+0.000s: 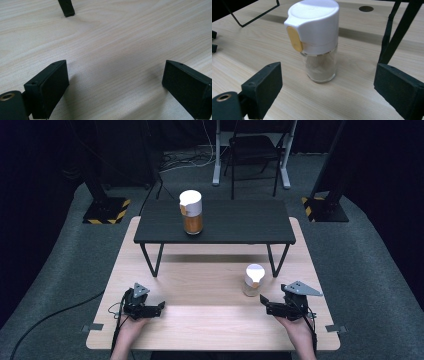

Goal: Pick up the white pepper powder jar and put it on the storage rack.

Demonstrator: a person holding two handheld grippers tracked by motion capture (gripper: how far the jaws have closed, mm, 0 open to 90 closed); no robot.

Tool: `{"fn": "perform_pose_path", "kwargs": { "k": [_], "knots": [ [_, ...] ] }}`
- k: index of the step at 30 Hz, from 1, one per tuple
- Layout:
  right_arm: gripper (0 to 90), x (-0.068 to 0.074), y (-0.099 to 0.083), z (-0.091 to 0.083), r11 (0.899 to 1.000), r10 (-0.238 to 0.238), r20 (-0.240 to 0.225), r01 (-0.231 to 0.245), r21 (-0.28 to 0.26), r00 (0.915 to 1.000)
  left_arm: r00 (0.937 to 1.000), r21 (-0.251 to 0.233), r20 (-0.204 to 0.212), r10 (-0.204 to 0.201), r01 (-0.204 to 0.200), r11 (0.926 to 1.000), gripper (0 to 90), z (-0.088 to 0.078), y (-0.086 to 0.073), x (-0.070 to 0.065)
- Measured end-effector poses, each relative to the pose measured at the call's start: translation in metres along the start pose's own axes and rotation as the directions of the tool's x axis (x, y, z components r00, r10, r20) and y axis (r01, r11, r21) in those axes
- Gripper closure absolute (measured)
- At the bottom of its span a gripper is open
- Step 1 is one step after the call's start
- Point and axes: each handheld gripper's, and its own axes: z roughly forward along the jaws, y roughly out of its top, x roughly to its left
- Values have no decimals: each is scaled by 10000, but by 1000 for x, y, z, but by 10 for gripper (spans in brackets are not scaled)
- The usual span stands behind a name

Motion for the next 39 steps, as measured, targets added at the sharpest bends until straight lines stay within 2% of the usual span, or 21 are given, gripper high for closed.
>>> {"fn": "perform_pose_path", "kwargs": {
  "k": [11,25,39],
  "knots": [
    [69,8,7,10,9997,-214,-146,215,83,9997,10000,0,2,-6,6,10000,65,0,0,0],
    [70,15,13,26,9998,-157,-280,161,141,9995,10000,6,26,20,-20,10000,63,0,0,0],
    [78,25,25,46,9995,-178,209,173,255,9996,10000,6,51,40,-40,10000,62,0,1,1]
  ]
}}
